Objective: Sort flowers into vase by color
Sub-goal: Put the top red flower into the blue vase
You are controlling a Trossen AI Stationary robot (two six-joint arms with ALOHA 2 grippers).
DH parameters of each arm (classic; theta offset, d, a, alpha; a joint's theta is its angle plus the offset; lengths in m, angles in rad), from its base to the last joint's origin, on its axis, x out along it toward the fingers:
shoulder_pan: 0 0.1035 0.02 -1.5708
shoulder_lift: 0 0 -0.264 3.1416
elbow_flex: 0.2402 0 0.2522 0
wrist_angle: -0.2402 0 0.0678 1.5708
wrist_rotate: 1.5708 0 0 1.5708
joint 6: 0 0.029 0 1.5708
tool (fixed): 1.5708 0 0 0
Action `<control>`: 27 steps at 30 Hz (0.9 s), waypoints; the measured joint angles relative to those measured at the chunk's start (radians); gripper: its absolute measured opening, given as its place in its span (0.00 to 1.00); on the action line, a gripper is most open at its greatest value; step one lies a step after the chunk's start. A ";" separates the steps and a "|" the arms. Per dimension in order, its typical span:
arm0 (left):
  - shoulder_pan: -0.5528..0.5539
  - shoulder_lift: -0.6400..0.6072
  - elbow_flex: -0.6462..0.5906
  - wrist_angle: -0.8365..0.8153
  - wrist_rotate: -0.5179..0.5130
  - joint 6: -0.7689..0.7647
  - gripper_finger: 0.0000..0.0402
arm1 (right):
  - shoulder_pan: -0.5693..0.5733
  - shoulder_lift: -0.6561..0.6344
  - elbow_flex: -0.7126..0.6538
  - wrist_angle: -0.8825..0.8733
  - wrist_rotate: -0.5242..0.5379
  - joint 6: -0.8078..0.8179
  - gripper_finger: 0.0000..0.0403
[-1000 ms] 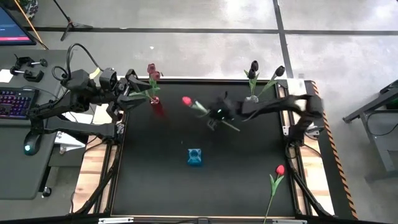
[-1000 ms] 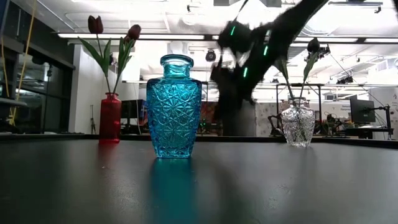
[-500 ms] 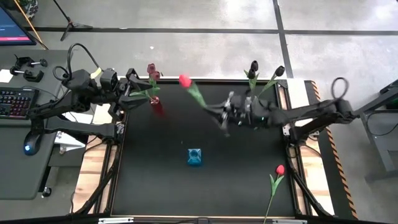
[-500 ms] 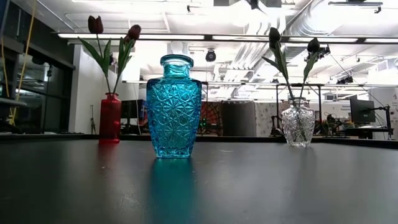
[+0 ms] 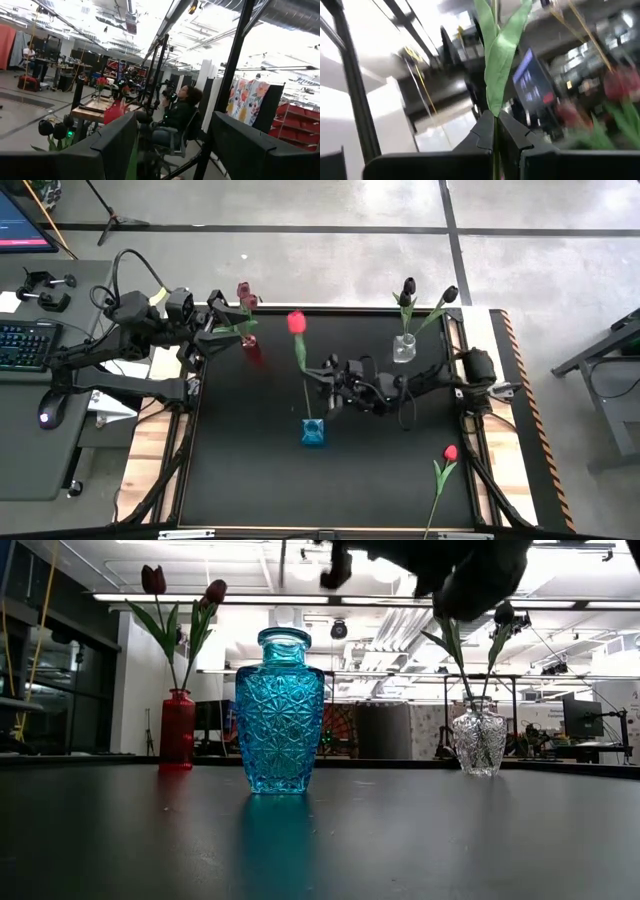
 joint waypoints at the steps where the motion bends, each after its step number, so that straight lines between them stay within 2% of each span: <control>1: 0.000 0.000 0.000 0.000 0.000 -0.007 0.62 | -0.001 0.017 -0.001 -0.008 -0.002 0.015 0.00; 5: 0.000 0.000 0.000 0.000 0.000 -0.028 0.62 | 0.003 0.054 -0.001 0.004 -0.022 0.051 0.00; 12: 0.000 0.000 0.000 -0.002 0.000 -0.035 0.62 | 0.009 0.053 -0.001 -0.014 -0.033 -0.016 0.00; 18: 0.000 0.000 0.000 -0.012 0.000 -0.036 0.62 | 0.019 0.053 -0.001 -0.164 -0.033 0.000 0.00; 27: 0.000 0.000 0.000 -0.013 0.000 -0.037 0.62 | 0.035 0.053 0.000 -0.284 -0.045 -0.007 0.00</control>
